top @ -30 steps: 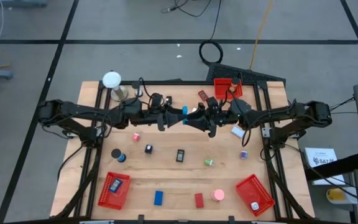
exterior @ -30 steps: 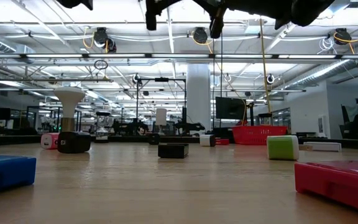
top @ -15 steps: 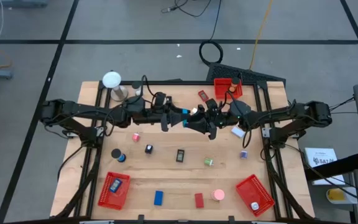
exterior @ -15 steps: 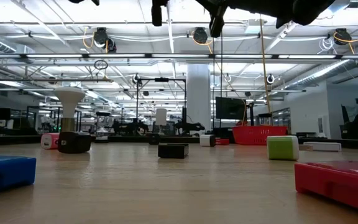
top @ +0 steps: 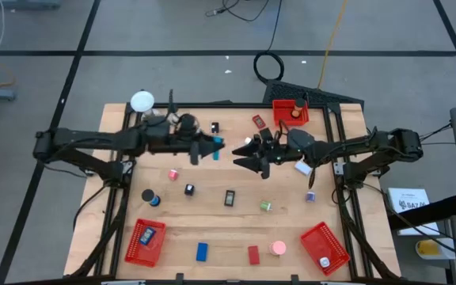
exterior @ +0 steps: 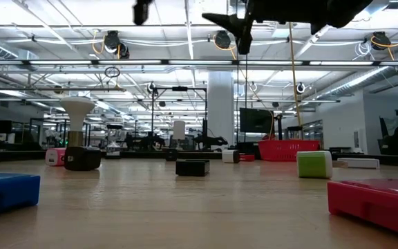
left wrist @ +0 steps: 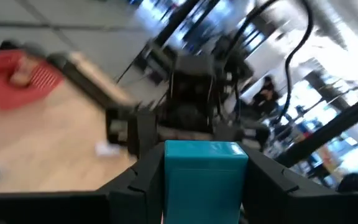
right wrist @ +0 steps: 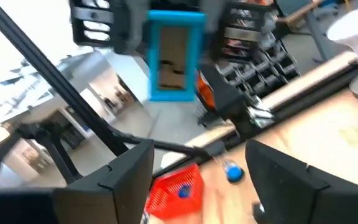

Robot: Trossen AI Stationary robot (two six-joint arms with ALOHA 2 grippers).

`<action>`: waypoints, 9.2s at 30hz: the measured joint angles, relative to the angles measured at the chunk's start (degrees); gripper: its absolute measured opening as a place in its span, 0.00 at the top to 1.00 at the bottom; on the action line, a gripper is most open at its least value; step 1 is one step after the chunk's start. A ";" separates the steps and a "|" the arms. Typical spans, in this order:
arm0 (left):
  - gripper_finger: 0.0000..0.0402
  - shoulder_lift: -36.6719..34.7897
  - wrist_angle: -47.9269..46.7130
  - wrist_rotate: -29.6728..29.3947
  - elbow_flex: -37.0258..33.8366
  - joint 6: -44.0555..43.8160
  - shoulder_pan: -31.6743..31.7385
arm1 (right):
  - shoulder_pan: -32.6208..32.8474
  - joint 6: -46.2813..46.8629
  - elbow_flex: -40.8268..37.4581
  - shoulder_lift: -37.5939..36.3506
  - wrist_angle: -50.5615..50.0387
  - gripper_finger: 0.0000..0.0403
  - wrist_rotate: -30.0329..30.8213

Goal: Pick & Place Office items
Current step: Put the bottom black charger adapter into the bottom right red basket

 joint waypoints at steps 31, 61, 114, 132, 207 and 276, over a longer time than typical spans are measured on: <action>0.61 7.93 -49.58 -14.95 -0.04 -80.49 -57.63 | 0.07 -4.08 0.00 0.01 -8.88 0.99 -1.02; 0.61 27.65 -60.55 -16.22 -0.07 -93.20 -61.54 | 0.07 -3.43 -0.04 0.03 -5.77 0.98 0.17; 0.96 4.69 -54.99 -45.47 0.09 -54.98 -60.43 | 0.92 -7.98 -0.04 0.03 -0.15 0.98 0.68; 0.97 -3.47 -6.18 -26.15 -15.84 3.10 -27.46 | 6.38 -5.72 0.31 -7.81 -38.79 1.00 18.87; 0.48 23.21 -31.68 2.04 -10.86 -34.73 -8.33 | 8.50 -3.00 0.37 -11.07 -62.17 0.97 32.22; 0.33 49.67 -36.67 2.91 25.66 30.20 1.84 | 8.55 -2.54 0.37 -15.09 -61.84 0.97 33.73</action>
